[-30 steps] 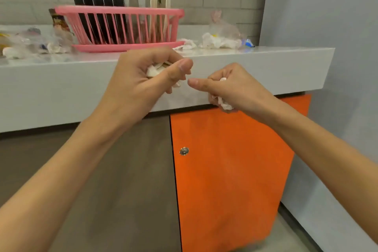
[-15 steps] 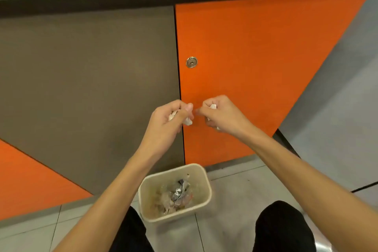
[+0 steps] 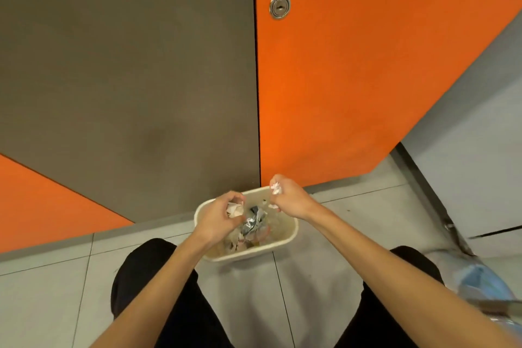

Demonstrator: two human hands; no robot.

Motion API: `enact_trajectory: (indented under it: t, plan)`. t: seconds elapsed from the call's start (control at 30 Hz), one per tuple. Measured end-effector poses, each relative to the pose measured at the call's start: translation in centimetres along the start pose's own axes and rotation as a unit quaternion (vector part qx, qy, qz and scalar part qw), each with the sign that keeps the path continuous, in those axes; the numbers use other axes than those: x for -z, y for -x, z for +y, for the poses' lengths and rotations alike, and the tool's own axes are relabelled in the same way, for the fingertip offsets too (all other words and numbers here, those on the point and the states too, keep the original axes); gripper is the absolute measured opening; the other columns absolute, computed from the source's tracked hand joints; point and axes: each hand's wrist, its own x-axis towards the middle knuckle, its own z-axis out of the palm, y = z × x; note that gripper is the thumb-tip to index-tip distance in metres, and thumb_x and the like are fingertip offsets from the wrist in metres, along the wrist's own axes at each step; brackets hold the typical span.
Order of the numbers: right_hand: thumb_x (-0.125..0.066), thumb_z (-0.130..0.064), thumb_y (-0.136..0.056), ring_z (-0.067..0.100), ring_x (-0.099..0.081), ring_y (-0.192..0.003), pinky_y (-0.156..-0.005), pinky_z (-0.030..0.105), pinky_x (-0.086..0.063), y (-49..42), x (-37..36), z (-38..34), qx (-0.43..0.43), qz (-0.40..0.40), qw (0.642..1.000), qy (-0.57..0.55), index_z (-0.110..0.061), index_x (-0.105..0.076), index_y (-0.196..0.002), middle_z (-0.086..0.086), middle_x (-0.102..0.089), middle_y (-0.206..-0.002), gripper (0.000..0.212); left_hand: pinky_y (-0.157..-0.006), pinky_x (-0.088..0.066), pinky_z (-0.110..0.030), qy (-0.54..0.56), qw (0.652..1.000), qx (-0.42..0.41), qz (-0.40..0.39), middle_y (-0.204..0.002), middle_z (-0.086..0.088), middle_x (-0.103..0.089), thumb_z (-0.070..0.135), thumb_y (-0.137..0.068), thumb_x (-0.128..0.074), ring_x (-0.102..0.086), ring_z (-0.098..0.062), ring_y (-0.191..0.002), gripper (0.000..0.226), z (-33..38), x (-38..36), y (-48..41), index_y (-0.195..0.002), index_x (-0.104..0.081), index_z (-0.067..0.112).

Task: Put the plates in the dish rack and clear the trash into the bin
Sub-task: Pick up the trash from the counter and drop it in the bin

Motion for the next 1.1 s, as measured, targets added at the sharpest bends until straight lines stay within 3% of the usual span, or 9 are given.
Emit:
enact_trajectory:
  t: [0.17,0.3,0.37,0.47,0.57,0.67,0.8,0.97,1.1]
  plan:
    - [-0.051,0.005,-0.087,0.02,-0.055,-0.094,-0.072,0.028,-0.04,-2.9,-3.5,2.3,0.024,-0.046,0.994,0.1,-0.01,-0.056,-0.104,0.008,-0.058,-0.105,0.023,-0.093,-0.049,-0.033,-0.068,0.996,-0.012,-0.06,-0.11,0.006,-0.066,0.006,-0.08,-0.074,-0.062,-0.015,-0.097,0.039,-3.6,-2.5,-1.5,-0.098,-0.059,0.036]
    - [-0.049,0.007,-0.089,0.02,-0.05,-0.098,-0.076,0.026,-0.037,-4.7,-5.6,4.6,0.023,-0.077,0.987,0.137,-0.012,-0.054,-0.103,0.009,-0.057,-0.115,0.024,-0.09,-0.036,-0.011,-0.15,0.986,-0.02,-0.068,-0.129,0.002,-0.062,0.01,-0.086,-0.068,-0.058,-0.015,-0.114,0.037,-5.3,-3.1,-2.9,-0.122,-0.063,0.018]
    - [-0.058,-0.007,-0.092,0.019,-0.047,-0.1,-0.08,0.027,-0.036,-5.5,-6.2,5.6,0.02,-0.105,0.982,0.158,-0.015,-0.054,-0.112,0.005,-0.051,-0.119,0.022,-0.097,-0.034,-0.015,-0.184,0.977,-0.028,-0.1,-0.139,-0.002,-0.056,0.011,-0.088,-0.065,-0.054,-0.019,-0.123,0.044,-5.6,-3.3,-3.1,-0.131,-0.059,0.017]
    - [-0.063,-0.016,-0.091,0.017,-0.047,-0.103,-0.086,0.025,-0.036,-6.3,-6.1,6.5,-0.002,-0.136,0.977,0.162,-0.018,-0.054,-0.129,0.0,-0.044,-0.121,0.039,-0.102,-0.035,-0.022,-0.207,0.97,-0.025,-0.127,-0.138,-0.006,-0.058,0.007,-0.087,-0.062,-0.056,-0.026,-0.122,0.048,-6.1,-3.4,-2.8,-0.135,-0.057,0.016]
    - [-0.058,-0.015,-0.093,0.021,-0.05,-0.12,-0.099,0.03,-0.04,-6.0,-5.5,7.1,-0.007,-0.143,0.978,0.15,-0.02,-0.054,-0.135,0.002,-0.049,-0.139,0.042,-0.102,-0.039,-0.024,-0.198,0.975,-0.003,-0.1,-0.137,-0.003,-0.059,0.01,-0.089,-0.06,-0.06,-0.025,-0.116,0.044,-6.8,-3.3,-2.1,-0.132,-0.059,0.019]
    - [-0.058,-0.017,-0.093,0.022,-0.048,-0.129,-0.109,0.035,-0.038,-5.4,-5.3,7.5,-0.013,-0.144,0.978,0.152,-0.022,-0.055,-0.134,0.003,-0.05,-0.143,0.041,-0.1,-0.039,-0.024,-0.201,0.977,-0.019,-0.063,-0.133,0.002,-0.061,0.008,-0.088,-0.056,-0.056,-0.022,-0.118,0.039,-6.9,-3.2,-1.4,-0.124,-0.064,0.018]
    - [-0.061,-0.016,-0.092,0.023,-0.057,-0.117,-0.103,0.039,-0.045,-4.9,-5.4,7.7,0.0,-0.133,0.98,0.146,-0.019,-0.063,-0.125,0.006,-0.061,-0.128,0.034,-0.098,-0.042,-0.034,-0.267,0.963,-0.045,0.0,-0.129,0.008,-0.059,0.015,-0.086,-0.055,-0.047,-0.019,-0.123,0.039,-6.6,-3.2,-1.1,-0.124,-0.062,0.024]
    - [-0.059,-0.011,-0.093,0.012,-0.063,-0.106,-0.096,0.024,-0.048,-2.6,-4.3,6.4,0.052,-0.048,0.996,0.057,-0.015,-0.07,-0.116,0.0,-0.069,-0.115,0.025,-0.102,-0.04,-0.031,-0.18,0.981,-0.076,0.013,-0.125,0.01,-0.062,0.015,-0.09,-0.057,-0.05,-0.013,-0.121,0.032,-5.0,-2.8,0.3,-0.119,-0.066,0.025]
    - [-0.061,-0.013,-0.094,0.008,-0.063,-0.096,-0.08,0.008,-0.044,2.2,-1.8,1.6,0.057,-0.003,0.998,0.015,-0.015,-0.073,-0.105,-0.003,-0.071,-0.104,0.016,-0.098,-0.04,-0.021,-0.122,0.99,-0.066,0.025,-0.113,0.008,-0.069,0.011,-0.089,-0.059,-0.057,-0.011,-0.111,0.025,1.1,0.2,3.1,-0.109,-0.071,0.02]
